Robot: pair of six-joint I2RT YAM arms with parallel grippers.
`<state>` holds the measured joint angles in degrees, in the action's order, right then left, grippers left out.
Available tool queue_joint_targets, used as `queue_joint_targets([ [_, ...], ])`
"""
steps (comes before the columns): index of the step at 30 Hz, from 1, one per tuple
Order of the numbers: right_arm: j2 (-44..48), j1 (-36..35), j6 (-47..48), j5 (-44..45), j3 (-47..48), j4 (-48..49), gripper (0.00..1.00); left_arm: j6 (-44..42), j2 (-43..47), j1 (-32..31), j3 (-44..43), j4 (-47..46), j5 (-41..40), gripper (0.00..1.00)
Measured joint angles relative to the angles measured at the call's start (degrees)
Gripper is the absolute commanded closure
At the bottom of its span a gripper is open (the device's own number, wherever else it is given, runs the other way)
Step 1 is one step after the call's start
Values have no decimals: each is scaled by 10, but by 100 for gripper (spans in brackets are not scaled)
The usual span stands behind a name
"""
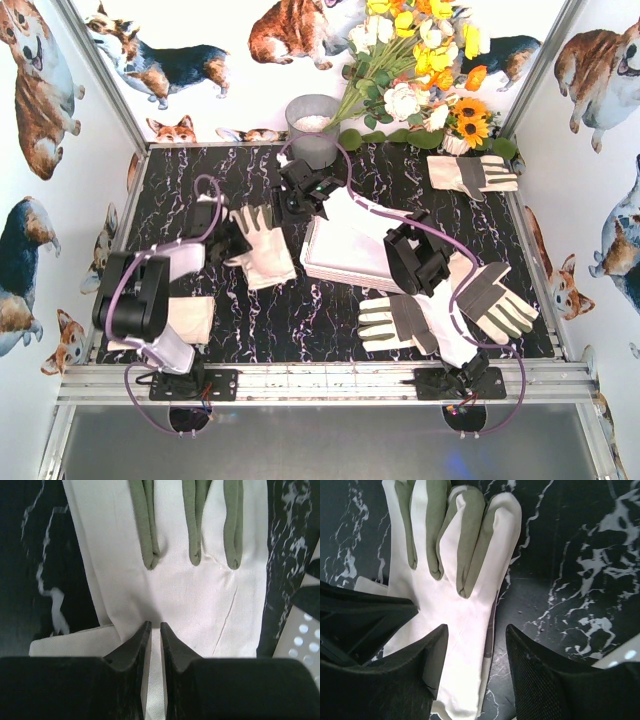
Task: Put the gloves into the storage basket
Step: Pair the glove with the glove, then pick up the glove from the center of the board.
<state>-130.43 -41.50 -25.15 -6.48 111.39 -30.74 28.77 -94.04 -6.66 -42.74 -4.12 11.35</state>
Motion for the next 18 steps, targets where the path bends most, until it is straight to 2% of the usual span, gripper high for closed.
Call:
queue_joint_targets([
  [3,-11,0,5,-32,13,-11,48,5,47,2,52,-9,-3,90],
  [7,-23,0,11,-83,19,-26,47,12,100,2,97,-3,0,76],
  [12,-49,-1,15,-141,48,-43,47,11,155,2,110,42,9,67],
  [18,-62,-1,16,-160,54,-69,48,-3,193,11,91,106,-3,76],
])
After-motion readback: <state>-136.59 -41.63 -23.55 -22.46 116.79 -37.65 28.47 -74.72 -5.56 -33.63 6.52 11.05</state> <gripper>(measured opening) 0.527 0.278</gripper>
